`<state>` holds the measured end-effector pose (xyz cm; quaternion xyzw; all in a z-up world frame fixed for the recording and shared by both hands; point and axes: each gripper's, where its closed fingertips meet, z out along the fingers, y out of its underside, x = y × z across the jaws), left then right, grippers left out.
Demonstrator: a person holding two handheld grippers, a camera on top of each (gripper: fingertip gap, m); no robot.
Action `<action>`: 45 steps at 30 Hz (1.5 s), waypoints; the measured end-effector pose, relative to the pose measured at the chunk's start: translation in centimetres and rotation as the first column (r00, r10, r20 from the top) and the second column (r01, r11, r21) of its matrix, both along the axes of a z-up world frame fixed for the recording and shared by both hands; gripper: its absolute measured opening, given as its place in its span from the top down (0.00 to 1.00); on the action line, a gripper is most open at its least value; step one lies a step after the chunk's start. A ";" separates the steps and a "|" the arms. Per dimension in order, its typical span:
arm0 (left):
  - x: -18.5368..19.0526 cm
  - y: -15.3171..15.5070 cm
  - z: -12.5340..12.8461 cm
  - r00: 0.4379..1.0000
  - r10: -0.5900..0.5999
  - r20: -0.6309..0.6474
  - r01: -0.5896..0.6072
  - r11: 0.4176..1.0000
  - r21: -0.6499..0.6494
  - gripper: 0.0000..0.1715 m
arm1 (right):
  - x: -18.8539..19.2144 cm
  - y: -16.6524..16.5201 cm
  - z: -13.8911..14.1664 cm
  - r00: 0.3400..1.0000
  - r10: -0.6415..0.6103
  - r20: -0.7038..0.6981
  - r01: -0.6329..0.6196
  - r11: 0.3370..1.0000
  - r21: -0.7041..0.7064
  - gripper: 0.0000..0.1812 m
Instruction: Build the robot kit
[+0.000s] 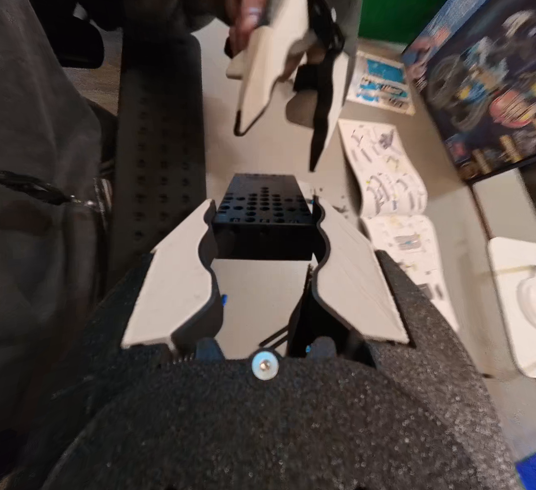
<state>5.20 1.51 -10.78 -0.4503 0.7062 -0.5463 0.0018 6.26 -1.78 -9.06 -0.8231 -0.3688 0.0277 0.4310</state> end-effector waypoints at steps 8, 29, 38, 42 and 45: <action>2.1 -3.1 -3.7 0.966 -0.008 0.258 -0.096 0.916 0.389 0.39 | 1.2 0.8 -2.9 0.998 -0.038 -0.058 0.025 0.978 -0.207 0.65; 2.6 10.7 3.8 0.893 0.287 0.347 -0.099 0.876 -0.471 0.62 | 6.9 6.0 -0.1 0.669 -0.143 -0.730 0.324 0.939 0.114 0.62; 1.1 15.1 4.3 0.856 0.373 0.358 -0.094 0.794 -0.601 0.62 | 8.3 6.0 -2.2 0.636 -0.176 -0.752 0.340 0.938 0.068 0.67; 1.6 14.9 3.3 0.872 0.376 0.314 -0.120 0.785 -0.608 0.62 | 10.9 5.9 -2.2 0.604 -0.255 -0.755 0.455 0.888 0.065 0.69; 2.1 15.0 2.5 0.885 0.381 0.268 -0.144 0.771 -0.621 0.62 | 17.2 5.8 -5.7 0.596 -0.601 -0.533 0.730 0.681 0.048 0.67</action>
